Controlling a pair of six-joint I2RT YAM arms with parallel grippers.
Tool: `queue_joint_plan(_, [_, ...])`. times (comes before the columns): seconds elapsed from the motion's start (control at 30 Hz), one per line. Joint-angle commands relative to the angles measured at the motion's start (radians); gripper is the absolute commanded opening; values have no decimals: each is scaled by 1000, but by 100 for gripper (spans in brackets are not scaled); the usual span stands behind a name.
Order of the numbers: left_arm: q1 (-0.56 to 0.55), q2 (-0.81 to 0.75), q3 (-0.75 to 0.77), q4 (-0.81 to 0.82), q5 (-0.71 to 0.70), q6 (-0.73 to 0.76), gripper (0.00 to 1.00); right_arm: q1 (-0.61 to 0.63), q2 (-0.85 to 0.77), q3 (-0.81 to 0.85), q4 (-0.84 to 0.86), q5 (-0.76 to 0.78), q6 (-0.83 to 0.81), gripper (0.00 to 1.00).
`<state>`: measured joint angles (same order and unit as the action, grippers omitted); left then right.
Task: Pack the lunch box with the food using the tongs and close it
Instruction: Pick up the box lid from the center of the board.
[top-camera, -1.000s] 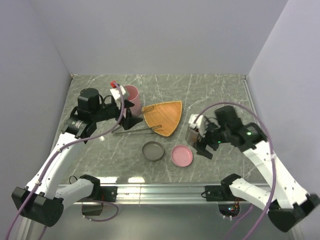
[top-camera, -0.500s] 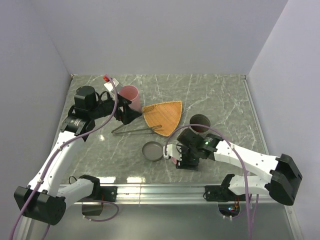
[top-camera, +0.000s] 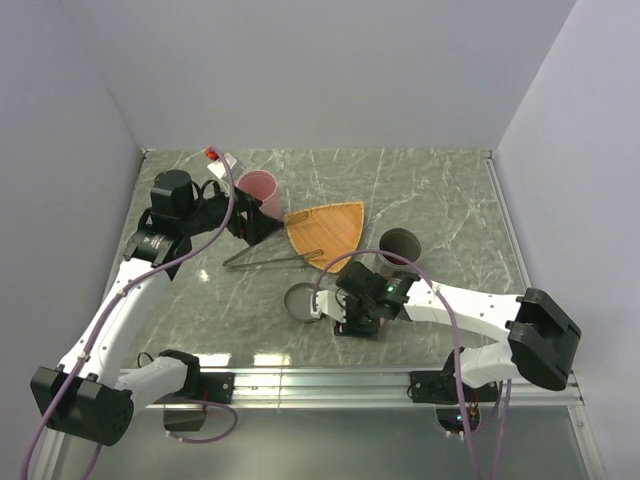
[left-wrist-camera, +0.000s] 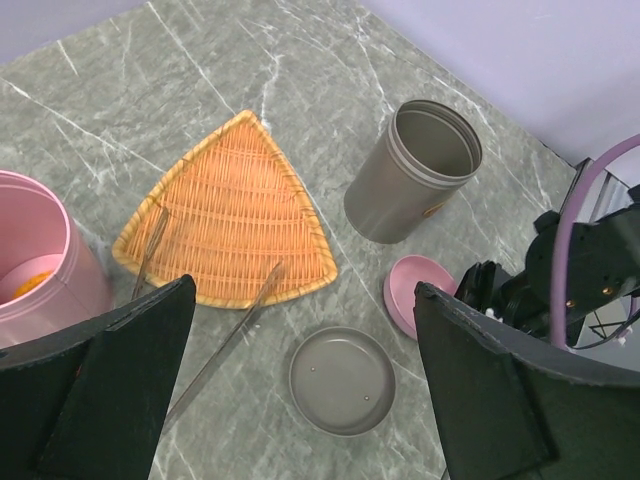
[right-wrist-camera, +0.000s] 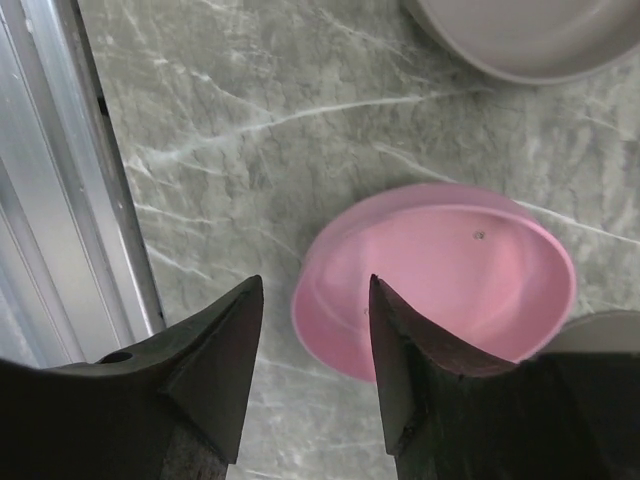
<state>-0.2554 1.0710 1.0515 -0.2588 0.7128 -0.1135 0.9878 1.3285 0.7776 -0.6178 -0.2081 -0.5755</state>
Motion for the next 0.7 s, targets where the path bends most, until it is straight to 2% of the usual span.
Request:
queue_joint_plan(0.0, [4,-9,44,13,-9,0,96,9,20,-3,55,-39,35,54])
queue_joint_plan(0.53, [13,-13,50,-28,-65,-49,100,25,84,-34,133,-40,109,33])
queue_joint_plan(0.63, [16,-17,59,-43,-96,-78,99,25,74,-20,132,-34,118,25])
queue_joint_plan(0.67, [16,-20,53,-36,-101,-80,99,25,67,-9,130,-33,123,20])
